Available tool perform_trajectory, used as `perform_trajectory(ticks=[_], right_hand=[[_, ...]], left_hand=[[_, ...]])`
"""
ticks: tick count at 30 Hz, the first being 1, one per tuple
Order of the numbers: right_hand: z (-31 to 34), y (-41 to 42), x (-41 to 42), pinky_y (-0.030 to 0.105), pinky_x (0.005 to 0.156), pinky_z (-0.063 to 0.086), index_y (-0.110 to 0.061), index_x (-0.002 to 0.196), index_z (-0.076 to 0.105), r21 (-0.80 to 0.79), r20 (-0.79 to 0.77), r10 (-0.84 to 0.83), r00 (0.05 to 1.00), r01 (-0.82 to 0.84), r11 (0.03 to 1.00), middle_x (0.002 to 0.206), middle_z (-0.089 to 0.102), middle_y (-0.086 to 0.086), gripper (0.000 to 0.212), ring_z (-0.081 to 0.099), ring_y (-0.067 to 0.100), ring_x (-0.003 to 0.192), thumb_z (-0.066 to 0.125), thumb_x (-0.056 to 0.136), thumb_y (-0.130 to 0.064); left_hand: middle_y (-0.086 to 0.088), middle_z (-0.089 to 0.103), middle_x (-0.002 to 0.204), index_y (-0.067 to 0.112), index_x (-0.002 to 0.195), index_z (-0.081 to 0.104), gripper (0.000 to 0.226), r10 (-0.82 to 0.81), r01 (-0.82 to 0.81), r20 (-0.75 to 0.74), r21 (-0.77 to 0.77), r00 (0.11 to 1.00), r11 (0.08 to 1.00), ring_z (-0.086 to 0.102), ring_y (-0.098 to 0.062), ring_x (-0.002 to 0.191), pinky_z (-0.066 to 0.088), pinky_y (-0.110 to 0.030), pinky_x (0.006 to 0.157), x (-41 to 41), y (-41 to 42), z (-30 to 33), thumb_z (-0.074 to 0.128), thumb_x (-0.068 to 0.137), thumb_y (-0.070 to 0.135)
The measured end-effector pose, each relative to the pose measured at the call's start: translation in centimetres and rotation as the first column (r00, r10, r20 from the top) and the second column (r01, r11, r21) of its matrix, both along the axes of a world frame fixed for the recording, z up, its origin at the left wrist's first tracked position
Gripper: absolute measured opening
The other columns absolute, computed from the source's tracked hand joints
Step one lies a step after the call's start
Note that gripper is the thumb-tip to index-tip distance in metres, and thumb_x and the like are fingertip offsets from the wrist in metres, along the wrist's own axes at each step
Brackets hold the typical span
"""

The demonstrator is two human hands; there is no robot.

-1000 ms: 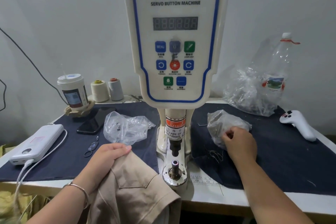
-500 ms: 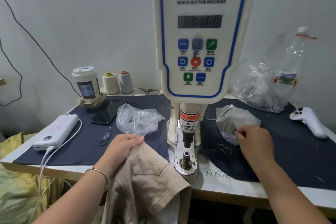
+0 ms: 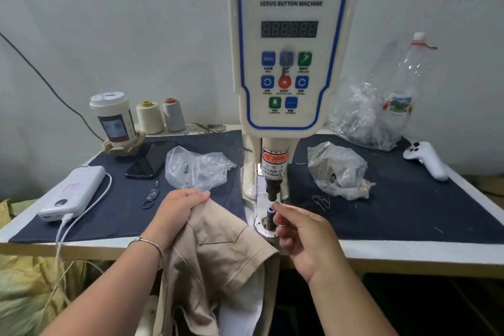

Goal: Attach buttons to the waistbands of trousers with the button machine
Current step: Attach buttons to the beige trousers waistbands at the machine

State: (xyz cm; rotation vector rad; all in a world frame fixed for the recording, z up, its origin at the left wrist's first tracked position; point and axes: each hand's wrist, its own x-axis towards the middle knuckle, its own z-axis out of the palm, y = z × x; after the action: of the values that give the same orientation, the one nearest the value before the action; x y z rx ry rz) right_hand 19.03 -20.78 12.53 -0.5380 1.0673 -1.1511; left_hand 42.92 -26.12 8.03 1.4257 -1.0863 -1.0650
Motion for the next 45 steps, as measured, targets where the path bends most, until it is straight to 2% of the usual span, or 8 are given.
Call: perform_trajectory(ticks=[9, 15, 22, 29, 33, 39, 41, 45], right_hand=[[0.3, -0.5, 0.6, 0.011, 0.029, 0.028, 0.0, 0.083, 0.064, 0.171, 0.288, 0.001, 0.958, -0.053, 0.984, 0.052, 0.059, 0.004, 0.004, 0.048, 0.005, 0.034, 0.062, 0.085, -0.002], [0.9, -0.2, 0.6, 0.011, 0.028, 0.027, 0.001, 0.084, 0.06, 0.219, 0.414, -0.026, 0.91, -0.072, 0.973, 0.052, 0.057, 0.005, 0.005, 0.046, 0.005, 0.031, 0.059, 0.086, -0.003], [1.5, 0.6, 0.7, 0.01, 0.029, 0.026, 0.002, 0.088, 0.062, 0.23, 0.403, -0.066, 0.913, -0.031, 0.973, 0.052, 0.058, 0.003, 0.008, 0.045, 0.005, 0.031, 0.058, 0.086, -0.004], [1.9, 0.8, 0.6, 0.012, 0.029, 0.027, 0.004, 0.093, 0.062, 0.216, 0.412, -0.055, 0.909, -0.039, 0.976, 0.055, 0.059, 0.004, 0.013, 0.044, 0.006, 0.032, 0.057, 0.084, -0.004], [2.0, 1.0, 0.5, 0.014, 0.029, 0.026, 0.006, 0.103, 0.062, 0.172, 0.429, -0.031, 0.903, -0.048, 0.984, 0.056, 0.054, 0.003, 0.036, 0.04, 0.006, 0.033, 0.059, 0.07, -0.006], [1.6, 1.5, 0.3, 0.015, 0.031, 0.026, 0.007, 0.104, 0.063, 0.135, 0.477, -0.031, 0.878, -0.038, 0.99, 0.06, 0.053, 0.005, 0.039, 0.038, 0.009, 0.035, 0.057, 0.07, -0.012], [1.3, 2.2, 0.6, 0.017, 0.031, 0.027, 0.007, 0.105, 0.066, 0.107, 0.416, -0.037, 0.909, -0.008, 0.994, 0.063, 0.057, 0.006, 0.042, 0.039, 0.009, 0.037, 0.059, 0.068, -0.013], [1.0, 3.4, 3.1, 0.015, 0.033, 0.025, 0.002, 0.096, 0.07, -0.002, 0.166, -0.038, 0.985, 0.038, 0.999, 0.057, 0.055, 0.004, 0.04, 0.038, 0.009, 0.035, 0.064, 0.06, -0.015]], left_hand=[[-0.009, 0.056, 0.067, 0.011, 0.063, 0.065, 0.031, -0.057, 0.057, 0.062, -0.001, 0.996, 0.998, 0.053, -0.019, 0.066, 0.043, -0.03, 0.072, -0.2, 0.4, 0.5, 0.068, 0.088, 0.029], [-0.011, 0.06, 0.07, 0.001, 0.067, 0.065, 0.035, -0.046, 0.046, 0.071, -0.001, 0.996, 0.999, 0.057, -0.019, 0.069, 0.046, -0.03, 0.074, -0.2, 0.6, 0.7, 0.068, 0.089, 0.029], [-0.004, 0.054, 0.061, 0.019, 0.053, 0.059, 0.039, -0.066, 0.065, 0.096, 0.018, 0.993, 0.998, 0.052, -0.016, 0.062, 0.044, -0.028, 0.067, -0.2, 0.7, 0.8, 0.067, 0.089, 0.03], [-0.007, 0.054, 0.063, 0.017, 0.055, 0.06, 0.037, -0.069, 0.069, 0.093, 0.007, 0.993, 0.998, 0.051, -0.019, 0.064, 0.043, -0.03, 0.07, -0.2, 0.8, 1.0, 0.067, 0.089, 0.029], [-0.006, 0.052, 0.062, 0.019, 0.052, 0.057, 0.039, -0.068, 0.068, 0.094, 0.008, 0.993, 0.998, 0.05, -0.018, 0.063, 0.042, -0.03, 0.069, -0.2, 0.7, 0.9, 0.067, 0.089, 0.029], [-0.005, 0.051, 0.059, 0.018, 0.051, 0.057, 0.041, -0.083, 0.083, 0.082, 0.005, 0.993, 0.997, 0.049, -0.016, 0.06, 0.042, -0.028, 0.067, -0.1, 0.6, 0.6, 0.067, 0.089, 0.028], [-0.006, 0.049, 0.059, 0.019, 0.051, 0.056, 0.041, -0.088, 0.089, 0.075, -0.003, 0.993, 0.996, 0.048, -0.018, 0.06, 0.041, -0.028, 0.066, -0.1, 0.6, 0.7, 0.067, 0.089, 0.028], [-0.007, 0.045, 0.058, 0.018, 0.049, 0.053, 0.044, -0.089, 0.091, 0.041, -0.026, 0.995, 0.996, 0.042, -0.019, 0.059, 0.038, -0.029, 0.064, -0.1, 0.7, 0.6, 0.067, 0.09, 0.025]])
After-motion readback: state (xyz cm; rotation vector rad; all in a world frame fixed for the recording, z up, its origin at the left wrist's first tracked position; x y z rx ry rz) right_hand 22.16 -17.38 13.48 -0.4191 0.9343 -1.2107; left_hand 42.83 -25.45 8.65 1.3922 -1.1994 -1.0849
